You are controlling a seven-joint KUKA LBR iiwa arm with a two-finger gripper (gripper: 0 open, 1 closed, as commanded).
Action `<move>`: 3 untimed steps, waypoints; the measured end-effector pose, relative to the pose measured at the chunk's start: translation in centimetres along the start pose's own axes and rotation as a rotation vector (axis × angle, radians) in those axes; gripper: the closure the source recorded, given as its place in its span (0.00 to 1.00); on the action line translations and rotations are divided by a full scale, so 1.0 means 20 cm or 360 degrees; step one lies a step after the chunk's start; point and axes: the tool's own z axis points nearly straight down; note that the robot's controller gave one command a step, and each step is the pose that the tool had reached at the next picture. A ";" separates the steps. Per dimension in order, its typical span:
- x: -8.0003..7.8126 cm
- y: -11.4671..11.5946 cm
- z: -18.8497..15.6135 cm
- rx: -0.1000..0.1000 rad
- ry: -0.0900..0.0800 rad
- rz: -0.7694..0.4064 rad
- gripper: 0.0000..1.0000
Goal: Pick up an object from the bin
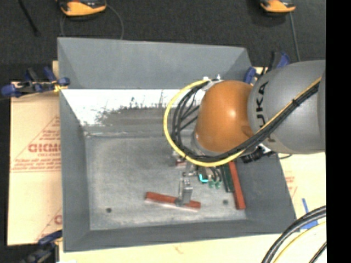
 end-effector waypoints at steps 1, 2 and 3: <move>0.14 -0.05 0.44 0.0004 -0.0015 -0.0214 0.00; 0.14 -0.05 0.43 0.0002 -0.0016 -0.0209 1.00; 0.10 -0.19 -0.37 0.0005 -0.0026 -0.0121 1.00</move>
Offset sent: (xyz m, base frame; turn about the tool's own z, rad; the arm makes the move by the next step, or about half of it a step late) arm -0.0291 -0.0091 -0.0860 -0.1365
